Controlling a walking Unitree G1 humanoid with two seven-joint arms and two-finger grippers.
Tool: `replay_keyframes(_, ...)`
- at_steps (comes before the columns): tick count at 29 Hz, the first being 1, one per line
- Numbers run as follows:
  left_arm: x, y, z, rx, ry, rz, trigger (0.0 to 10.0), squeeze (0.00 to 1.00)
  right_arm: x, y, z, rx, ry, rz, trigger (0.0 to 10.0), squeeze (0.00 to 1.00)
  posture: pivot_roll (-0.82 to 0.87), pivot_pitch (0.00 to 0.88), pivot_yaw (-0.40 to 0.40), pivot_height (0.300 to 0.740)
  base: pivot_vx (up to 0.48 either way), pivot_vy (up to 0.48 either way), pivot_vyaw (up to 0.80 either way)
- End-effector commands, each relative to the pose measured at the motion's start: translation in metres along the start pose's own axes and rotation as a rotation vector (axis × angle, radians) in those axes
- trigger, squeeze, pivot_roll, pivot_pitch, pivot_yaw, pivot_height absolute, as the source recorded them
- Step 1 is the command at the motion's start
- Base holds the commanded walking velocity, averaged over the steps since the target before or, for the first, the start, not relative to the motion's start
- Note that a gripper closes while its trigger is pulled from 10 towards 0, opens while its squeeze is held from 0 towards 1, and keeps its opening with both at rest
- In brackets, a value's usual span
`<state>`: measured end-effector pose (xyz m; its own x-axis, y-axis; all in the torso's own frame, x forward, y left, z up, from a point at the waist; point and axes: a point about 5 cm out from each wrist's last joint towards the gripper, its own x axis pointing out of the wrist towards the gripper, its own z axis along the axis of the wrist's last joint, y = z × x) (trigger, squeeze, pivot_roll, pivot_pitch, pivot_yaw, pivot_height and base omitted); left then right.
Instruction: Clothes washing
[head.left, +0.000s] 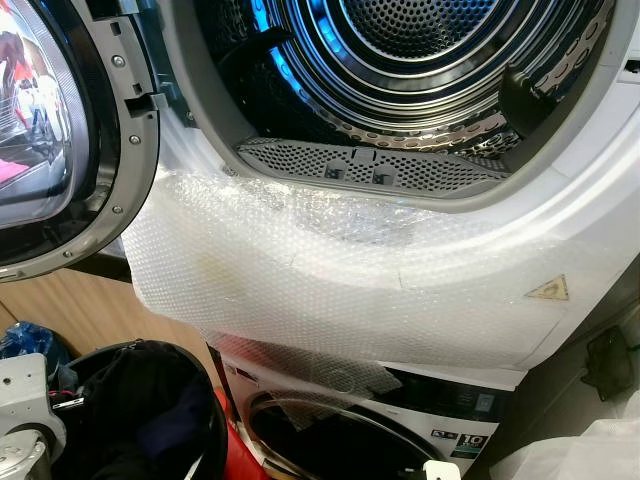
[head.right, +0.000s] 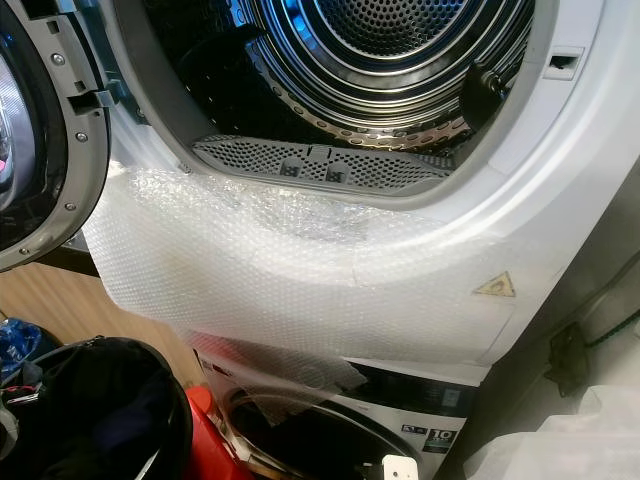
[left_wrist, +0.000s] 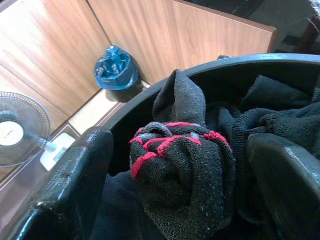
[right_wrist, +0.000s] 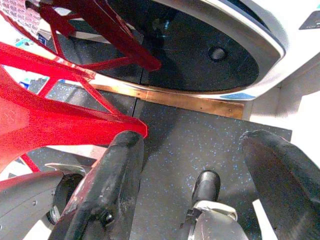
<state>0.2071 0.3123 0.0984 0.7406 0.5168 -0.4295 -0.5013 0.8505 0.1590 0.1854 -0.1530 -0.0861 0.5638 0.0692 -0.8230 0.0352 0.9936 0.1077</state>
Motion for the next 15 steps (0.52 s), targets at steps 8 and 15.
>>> replay_keyframes(8, -0.0077, 0.0105, 0.0040, 0.024, -0.047, 0.142, 10.0, 0.00, 0.0006, 0.0026, 0.0014, 0.010, 0.001, 0.008, 10.0, 0.00, 0.22, 0.000, 0.066, 0.740, 0.000, 0.000, 0.00)
replay_keyframes(15, -0.0081, 0.0088, 0.0000, 0.028, -0.044, 0.168, 0.0, 0.00, 0.0005, 0.0031, 0.0002, 0.004, 0.005, 0.010, 10.0, 0.00, 0.21, 0.000, 0.067, 0.740, 0.000, 0.000, 0.00)
